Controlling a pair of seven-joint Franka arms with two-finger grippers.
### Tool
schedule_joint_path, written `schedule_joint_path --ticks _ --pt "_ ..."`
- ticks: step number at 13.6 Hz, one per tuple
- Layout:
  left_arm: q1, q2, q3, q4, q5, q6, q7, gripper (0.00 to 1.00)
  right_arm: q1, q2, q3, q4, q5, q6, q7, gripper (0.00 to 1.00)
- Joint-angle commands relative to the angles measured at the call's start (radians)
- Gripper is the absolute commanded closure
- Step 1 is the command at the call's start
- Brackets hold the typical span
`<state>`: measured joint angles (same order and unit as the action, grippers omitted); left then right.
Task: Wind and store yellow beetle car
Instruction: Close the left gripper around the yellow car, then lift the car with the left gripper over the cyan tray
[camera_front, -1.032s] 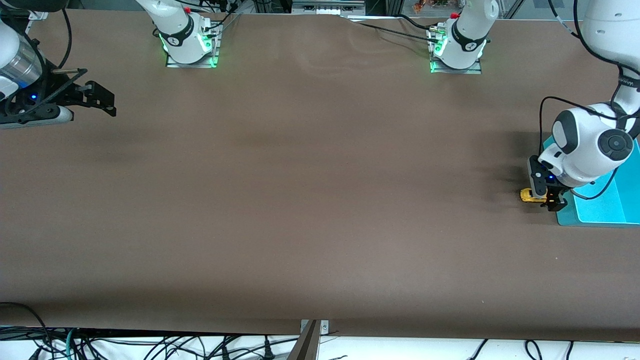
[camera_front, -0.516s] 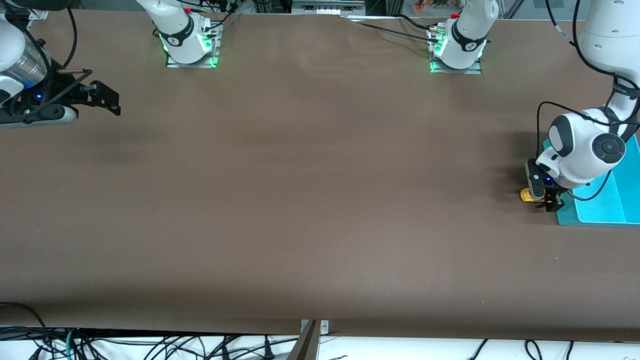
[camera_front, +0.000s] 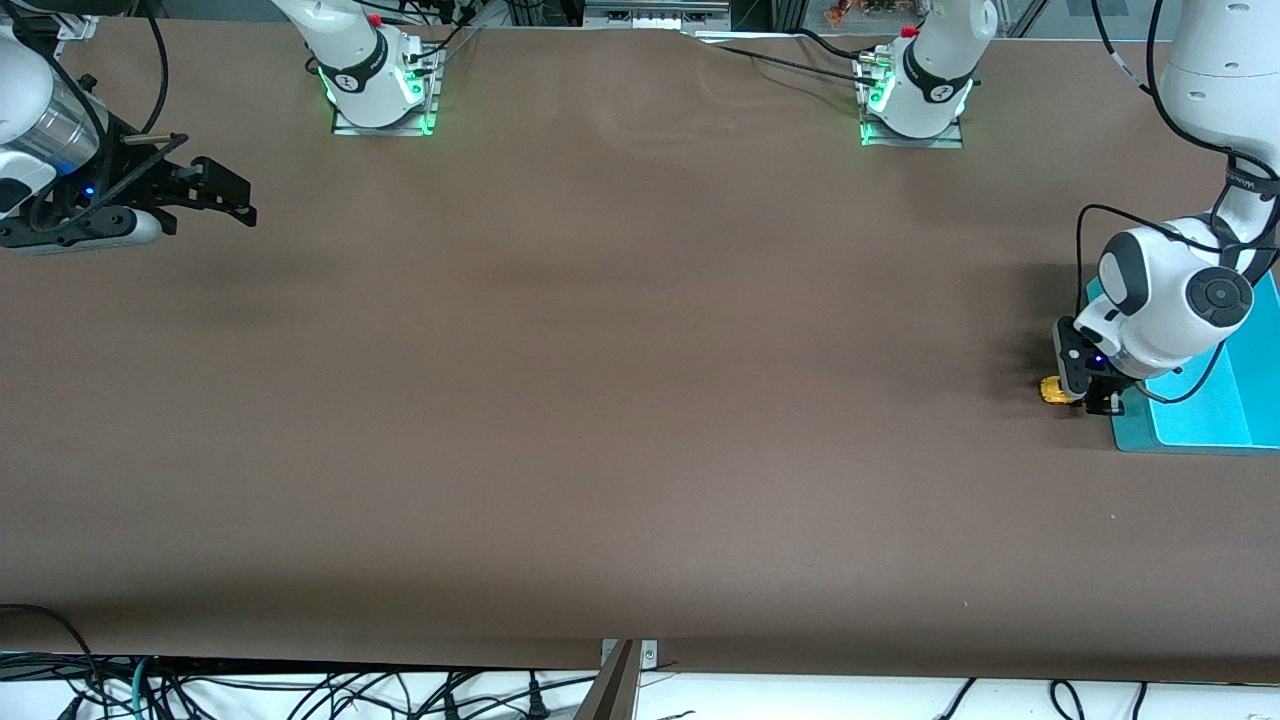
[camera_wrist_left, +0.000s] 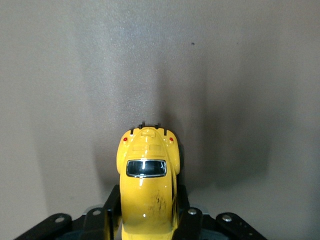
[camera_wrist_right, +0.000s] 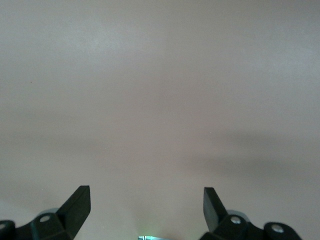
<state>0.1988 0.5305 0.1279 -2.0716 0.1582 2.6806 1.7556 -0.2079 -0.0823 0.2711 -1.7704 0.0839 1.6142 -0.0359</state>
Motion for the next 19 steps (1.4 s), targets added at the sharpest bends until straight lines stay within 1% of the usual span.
schedule_joint_path --ticks 1,2,5,6,7,8,9,11,12,13,14,16,18,19 --pt "-0.004 -0.043 -0.013 0.047 -0.012 -0.166 0.019 0.92 0.002 0.010 0.000 0.029 0.010 -0.028 0.014 0.00" --pt "-0.016 -0.052 -0.025 0.063 -0.038 -0.230 0.019 0.92 0.001 0.012 -0.001 0.029 0.007 -0.027 0.016 0.00" --pt "-0.018 -0.118 -0.085 0.070 -0.089 -0.349 0.018 0.92 -0.011 0.012 -0.013 0.028 0.002 -0.023 0.019 0.00" --pt "-0.018 -0.150 -0.093 0.070 -0.124 -0.398 0.013 0.92 -0.015 0.012 -0.024 0.028 0.000 -0.019 0.019 0.00" --pt "-0.039 -0.182 -0.093 0.076 -0.159 -0.442 0.007 0.92 -0.015 0.010 -0.033 0.025 0.000 -0.019 0.019 0.00" --pt "-0.054 -0.201 -0.093 0.105 -0.166 -0.499 -0.002 0.92 -0.016 0.010 -0.041 0.022 0.000 -0.019 0.019 0.00" --pt "-0.053 -0.202 -0.090 0.154 -0.164 -0.581 -0.031 0.92 -0.016 0.010 -0.049 0.020 -0.001 -0.019 0.019 0.00" --pt "-0.044 -0.205 -0.074 0.255 -0.131 -0.747 -0.050 0.92 -0.018 0.012 -0.062 0.022 -0.003 -0.005 0.019 0.00" --pt "-0.044 -0.207 -0.048 0.301 -0.068 -0.824 -0.050 0.92 -0.018 0.010 -0.063 0.022 -0.003 0.012 0.019 0.00" --pt "-0.041 -0.207 -0.039 0.321 0.014 -0.861 -0.044 0.92 -0.016 0.012 -0.063 0.025 -0.018 0.030 0.019 0.00" --pt "-0.029 -0.214 -0.004 0.320 0.071 -0.864 -0.030 0.92 -0.012 0.012 -0.061 0.028 -0.032 0.038 0.019 0.00" --pt "-0.018 -0.213 0.073 0.314 0.084 -0.843 0.062 0.92 -0.010 0.012 -0.059 0.029 -0.044 0.047 0.019 0.00" --pt "-0.007 -0.202 0.116 0.276 0.087 -0.730 0.146 0.90 -0.010 0.015 -0.059 0.029 -0.046 0.053 0.019 0.00" --pt "0.002 -0.184 0.139 0.253 0.087 -0.637 0.191 0.90 -0.011 0.015 -0.059 0.029 -0.046 0.053 0.019 0.00"
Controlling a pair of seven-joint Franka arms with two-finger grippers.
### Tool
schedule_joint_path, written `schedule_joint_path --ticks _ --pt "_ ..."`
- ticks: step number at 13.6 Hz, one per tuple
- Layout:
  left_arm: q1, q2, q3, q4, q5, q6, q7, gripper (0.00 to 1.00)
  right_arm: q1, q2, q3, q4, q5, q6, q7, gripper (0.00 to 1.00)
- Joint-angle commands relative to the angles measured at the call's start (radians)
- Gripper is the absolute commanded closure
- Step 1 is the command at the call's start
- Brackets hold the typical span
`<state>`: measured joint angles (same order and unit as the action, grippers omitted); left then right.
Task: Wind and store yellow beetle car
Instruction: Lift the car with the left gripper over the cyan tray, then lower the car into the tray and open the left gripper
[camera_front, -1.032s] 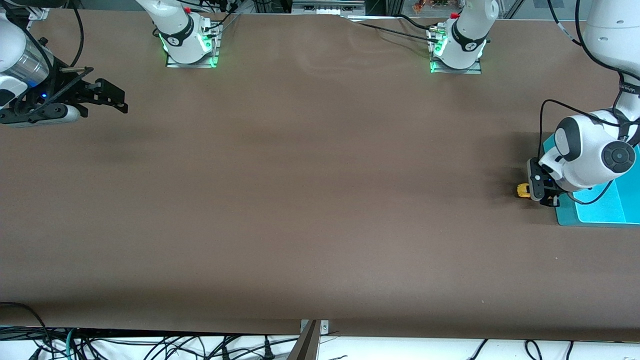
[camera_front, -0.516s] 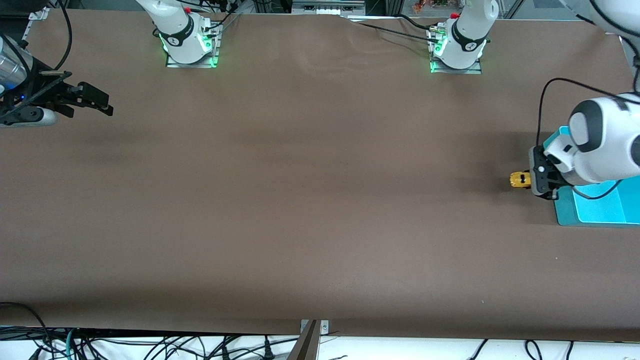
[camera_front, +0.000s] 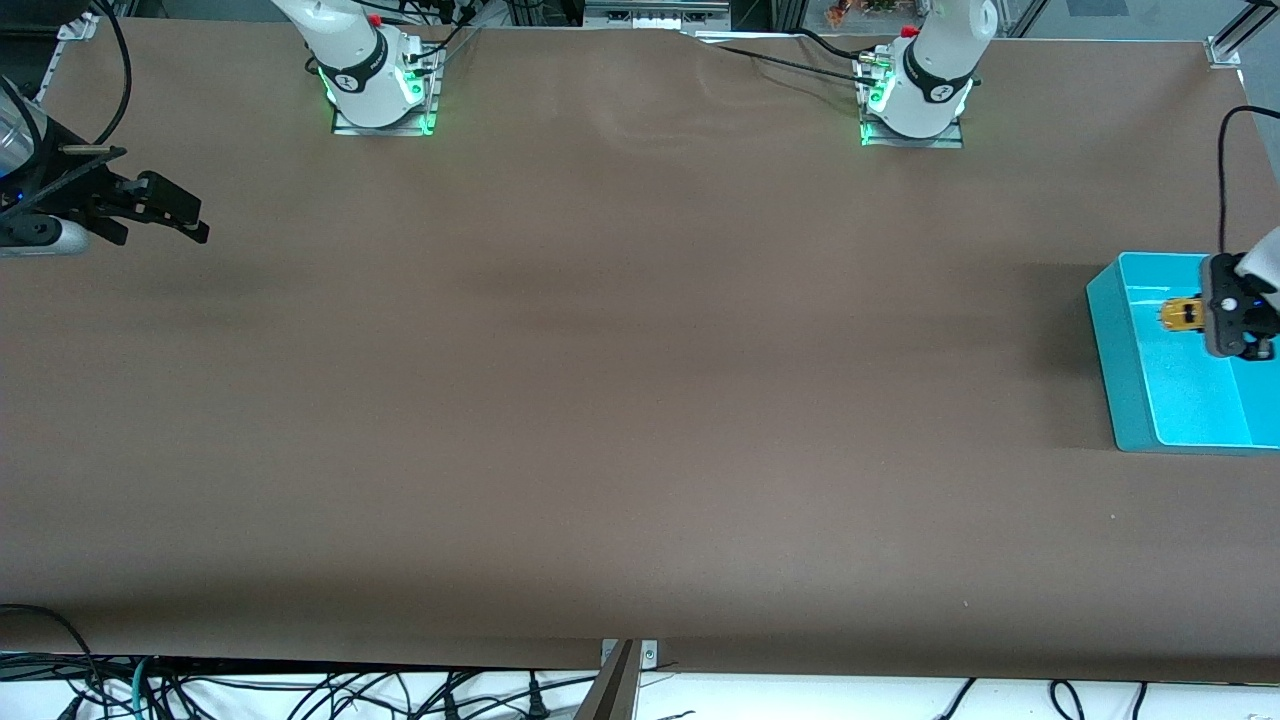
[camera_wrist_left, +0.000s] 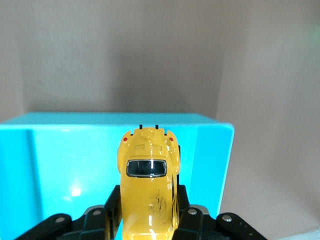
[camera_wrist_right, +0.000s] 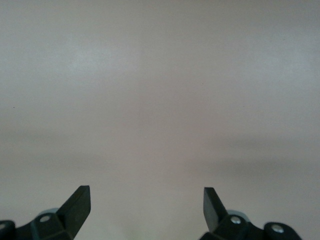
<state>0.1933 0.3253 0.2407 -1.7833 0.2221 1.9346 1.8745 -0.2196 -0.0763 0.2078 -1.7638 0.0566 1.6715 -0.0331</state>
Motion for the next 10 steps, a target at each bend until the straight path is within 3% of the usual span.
schedule_joint_path --ticks 1,5,7,8,10 --pt "0.015 0.044 0.054 -0.056 0.022 0.203 0.118 0.89 0.000 0.009 0.004 0.023 -0.018 -0.004 0.016 0.00" --pt "0.046 0.130 0.065 -0.123 0.011 0.459 0.156 0.84 -0.001 0.012 0.004 0.021 -0.017 -0.006 0.016 0.00" --pt "0.049 0.188 0.065 -0.130 0.010 0.530 0.156 0.81 -0.001 0.012 0.004 0.021 -0.017 -0.006 0.016 0.00" --pt "0.049 0.199 0.063 -0.130 0.008 0.537 0.156 0.75 -0.001 0.012 0.004 0.021 -0.017 -0.007 0.016 0.00" --pt "0.060 0.212 0.060 -0.130 0.007 0.552 0.156 0.23 -0.001 0.012 0.004 0.021 -0.015 -0.009 0.016 0.00"
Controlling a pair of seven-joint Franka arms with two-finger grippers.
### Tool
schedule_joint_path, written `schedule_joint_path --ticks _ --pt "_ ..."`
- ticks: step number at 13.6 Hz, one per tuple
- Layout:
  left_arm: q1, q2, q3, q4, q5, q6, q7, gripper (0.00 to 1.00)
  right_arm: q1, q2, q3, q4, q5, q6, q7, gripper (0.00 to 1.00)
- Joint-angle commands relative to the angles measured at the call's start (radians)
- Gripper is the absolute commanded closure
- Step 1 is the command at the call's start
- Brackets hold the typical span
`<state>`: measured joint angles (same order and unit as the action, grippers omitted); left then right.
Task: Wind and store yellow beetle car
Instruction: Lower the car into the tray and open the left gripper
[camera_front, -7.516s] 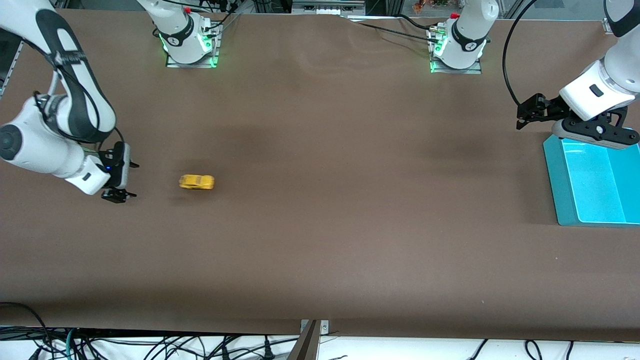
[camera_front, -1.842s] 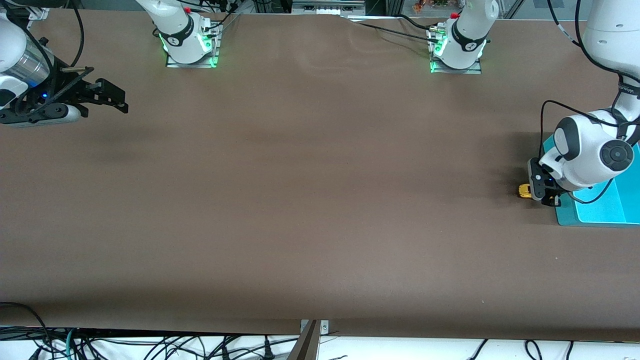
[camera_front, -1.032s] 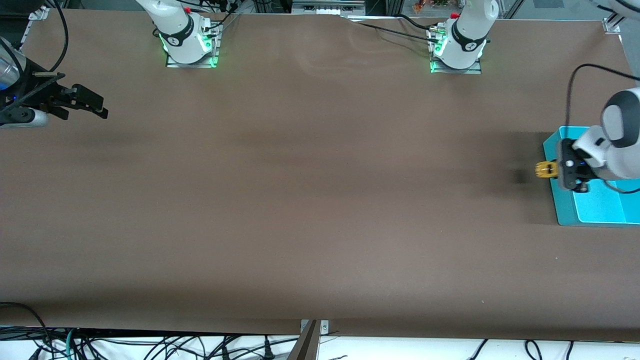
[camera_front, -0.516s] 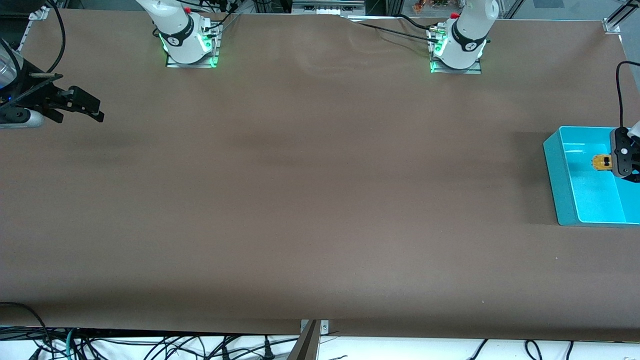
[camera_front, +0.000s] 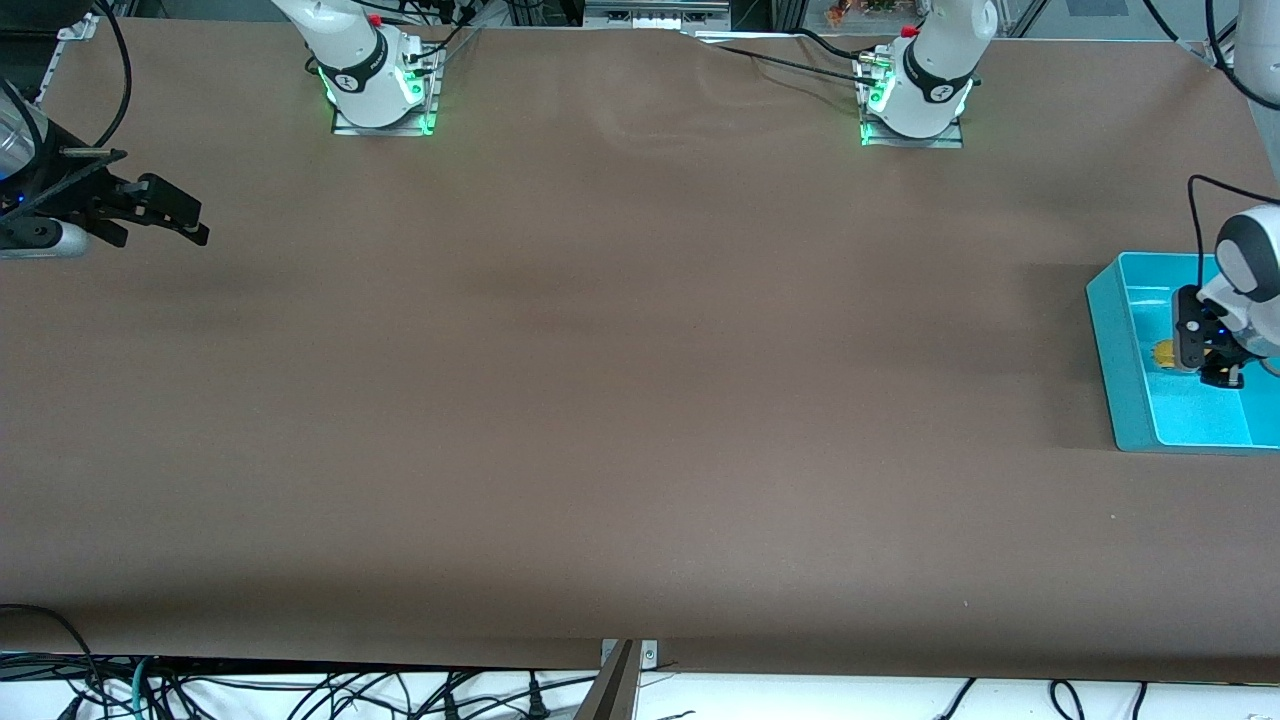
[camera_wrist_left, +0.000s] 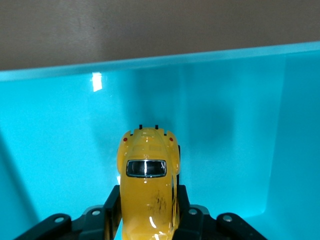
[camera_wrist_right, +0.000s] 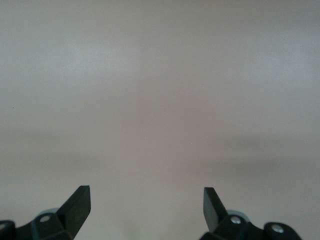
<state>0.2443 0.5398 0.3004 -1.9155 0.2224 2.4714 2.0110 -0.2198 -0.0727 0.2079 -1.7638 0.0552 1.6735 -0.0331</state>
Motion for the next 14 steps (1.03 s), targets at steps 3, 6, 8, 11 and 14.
schedule_joint_path --ticks 3,6,8,11,14 --pt "0.009 -0.020 0.000 0.007 0.006 0.001 0.037 0.00 -0.003 0.008 0.002 0.021 -0.012 -0.014 0.018 0.00" --pt "-0.002 -0.105 -0.001 0.018 -0.029 -0.118 0.025 0.00 -0.003 0.010 0.002 0.021 -0.012 -0.014 0.016 0.00" --pt "-0.008 -0.164 -0.001 0.033 -0.093 -0.196 -0.018 0.00 -0.003 0.010 0.001 0.021 -0.012 -0.014 0.018 0.00" --pt "-0.045 -0.300 -0.027 0.030 -0.104 -0.336 -0.260 0.00 -0.003 0.010 0.002 0.021 -0.012 -0.014 0.018 0.00" --pt "-0.098 -0.404 -0.081 0.029 -0.104 -0.443 -0.615 0.00 -0.003 0.010 0.002 0.021 -0.012 -0.014 0.018 0.00"
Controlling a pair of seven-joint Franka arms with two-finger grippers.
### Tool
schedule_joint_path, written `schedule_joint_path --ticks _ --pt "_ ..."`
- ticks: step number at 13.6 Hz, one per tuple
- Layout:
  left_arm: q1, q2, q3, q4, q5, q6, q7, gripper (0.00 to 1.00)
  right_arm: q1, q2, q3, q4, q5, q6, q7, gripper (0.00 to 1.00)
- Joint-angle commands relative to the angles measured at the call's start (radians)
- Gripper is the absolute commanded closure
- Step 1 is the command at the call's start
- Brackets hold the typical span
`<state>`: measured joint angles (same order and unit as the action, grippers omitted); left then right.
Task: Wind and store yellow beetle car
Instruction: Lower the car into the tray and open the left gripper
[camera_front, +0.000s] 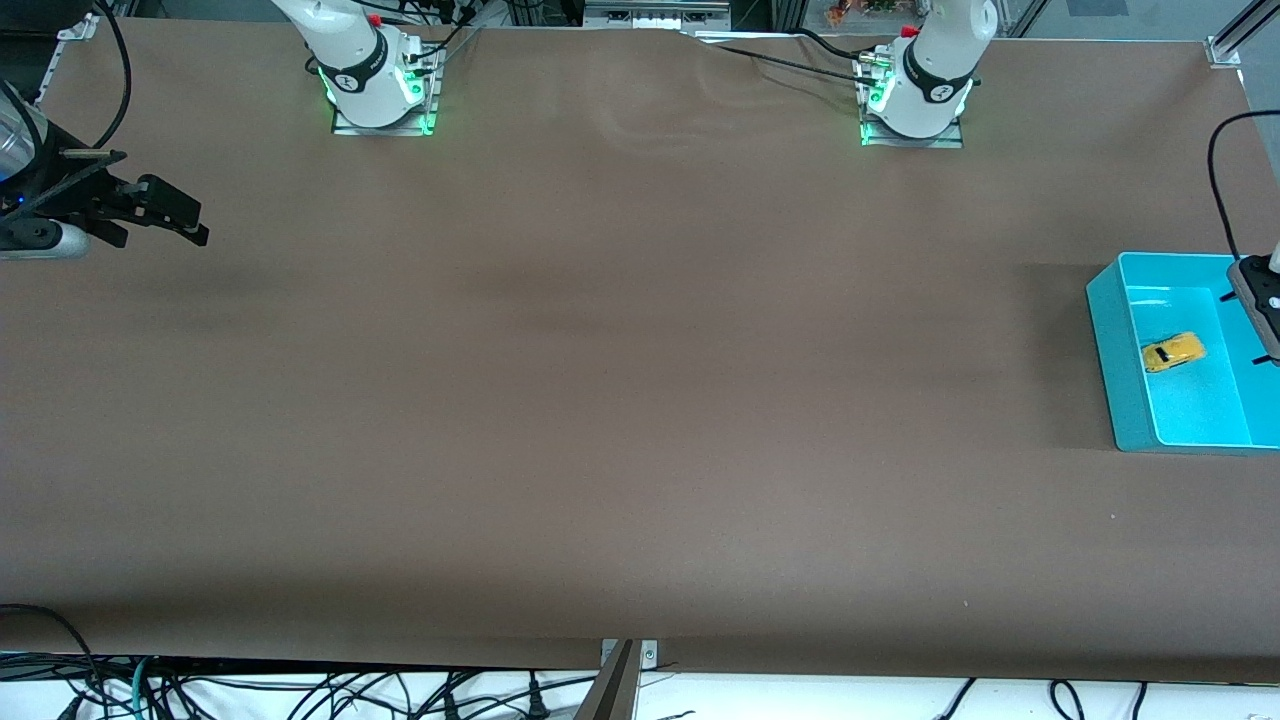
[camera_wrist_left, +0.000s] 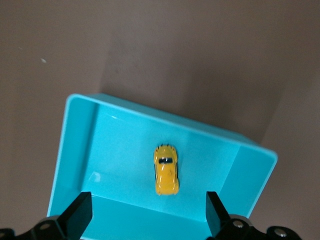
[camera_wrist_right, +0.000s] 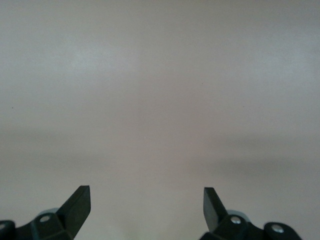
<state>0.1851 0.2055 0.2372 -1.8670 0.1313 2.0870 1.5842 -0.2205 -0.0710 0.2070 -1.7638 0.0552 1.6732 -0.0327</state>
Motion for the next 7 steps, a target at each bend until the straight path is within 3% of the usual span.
schedule_joint_path --ticks 1,7 --pt "-0.080 -0.092 -0.018 -0.017 -0.013 -0.093 -0.314 0.00 -0.002 0.008 0.003 0.021 -0.012 -0.013 0.017 0.00" --pt "-0.128 -0.181 -0.168 -0.012 -0.133 -0.202 -0.996 0.00 -0.002 0.008 0.002 0.021 -0.011 -0.015 0.017 0.00"
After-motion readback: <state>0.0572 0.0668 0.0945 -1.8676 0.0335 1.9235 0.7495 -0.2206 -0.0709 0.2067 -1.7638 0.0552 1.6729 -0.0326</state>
